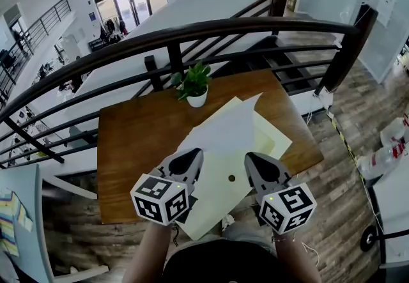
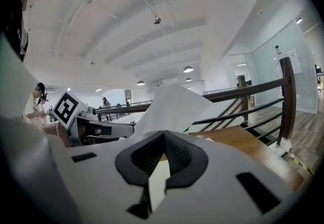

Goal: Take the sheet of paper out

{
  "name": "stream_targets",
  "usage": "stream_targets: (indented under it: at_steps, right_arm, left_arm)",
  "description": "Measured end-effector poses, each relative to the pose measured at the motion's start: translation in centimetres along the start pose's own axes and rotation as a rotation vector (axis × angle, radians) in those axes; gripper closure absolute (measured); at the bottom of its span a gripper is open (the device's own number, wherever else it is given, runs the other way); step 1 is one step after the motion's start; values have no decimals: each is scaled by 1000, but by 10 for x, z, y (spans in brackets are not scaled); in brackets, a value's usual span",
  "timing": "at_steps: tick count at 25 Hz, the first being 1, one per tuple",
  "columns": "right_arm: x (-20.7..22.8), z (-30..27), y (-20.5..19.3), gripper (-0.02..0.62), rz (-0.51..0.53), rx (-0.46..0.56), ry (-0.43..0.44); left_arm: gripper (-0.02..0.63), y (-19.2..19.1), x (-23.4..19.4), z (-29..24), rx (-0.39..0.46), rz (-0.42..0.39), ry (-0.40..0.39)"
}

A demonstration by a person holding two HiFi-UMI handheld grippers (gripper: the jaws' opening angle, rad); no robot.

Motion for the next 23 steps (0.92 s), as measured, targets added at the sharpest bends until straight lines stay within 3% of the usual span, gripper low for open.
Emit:
stream_targets:
  at_steps: [23]
  right_arm:
    - [7,1,-9,569,8,-34,-20]
  left_arm:
    - [586,-7,2,-2,-28,-13,-21]
Point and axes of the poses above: the fingertips, and each gripper's own axes: z backward along the fingers, x to its right, y out of its top, the point moved 2 cm from there along z, backward along the fingers, and after that the axes turned 10 degrees about -z, right-handed, at the moved point
